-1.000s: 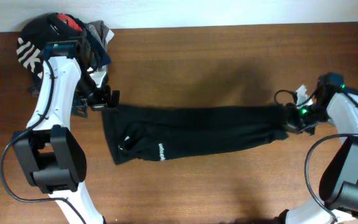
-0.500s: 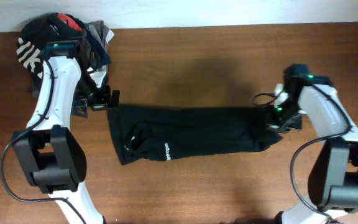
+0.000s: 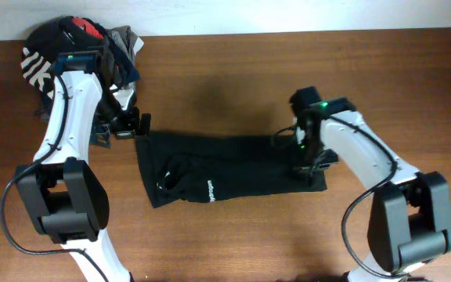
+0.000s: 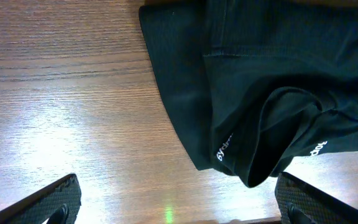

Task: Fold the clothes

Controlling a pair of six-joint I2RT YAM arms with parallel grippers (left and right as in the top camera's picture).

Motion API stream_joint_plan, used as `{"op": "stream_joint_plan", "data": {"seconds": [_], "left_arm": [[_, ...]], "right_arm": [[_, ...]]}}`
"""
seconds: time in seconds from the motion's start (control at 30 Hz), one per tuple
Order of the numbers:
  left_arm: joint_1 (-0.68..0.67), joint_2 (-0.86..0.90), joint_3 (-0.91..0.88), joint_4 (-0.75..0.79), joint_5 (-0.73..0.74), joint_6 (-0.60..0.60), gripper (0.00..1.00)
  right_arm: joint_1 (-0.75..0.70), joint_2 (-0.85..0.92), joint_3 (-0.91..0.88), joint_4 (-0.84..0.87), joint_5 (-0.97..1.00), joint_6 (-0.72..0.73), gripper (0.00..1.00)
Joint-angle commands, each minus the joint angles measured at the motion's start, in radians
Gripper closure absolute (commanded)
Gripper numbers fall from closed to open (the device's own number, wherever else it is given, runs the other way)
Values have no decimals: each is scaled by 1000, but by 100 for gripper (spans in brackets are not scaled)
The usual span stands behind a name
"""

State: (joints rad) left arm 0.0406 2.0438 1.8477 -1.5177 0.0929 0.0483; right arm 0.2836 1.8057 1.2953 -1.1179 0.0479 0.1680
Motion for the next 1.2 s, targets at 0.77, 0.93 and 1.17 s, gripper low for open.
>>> {"op": "stream_joint_plan", "data": {"seconds": [0.77, 0.93, 1.17], "left_arm": [[6, -24, -4, 0, -3, -10, 1], [5, -24, -4, -2, -3, -10, 1], [5, -24, -4, -5, -3, -10, 1]], "right_arm": [[-393, -37, 47, -32, -333, -22, 22], [-444, -33, -122, 161, -539, -16, 23], [-448, -32, -268, 364, -613, 51, 22]]}}
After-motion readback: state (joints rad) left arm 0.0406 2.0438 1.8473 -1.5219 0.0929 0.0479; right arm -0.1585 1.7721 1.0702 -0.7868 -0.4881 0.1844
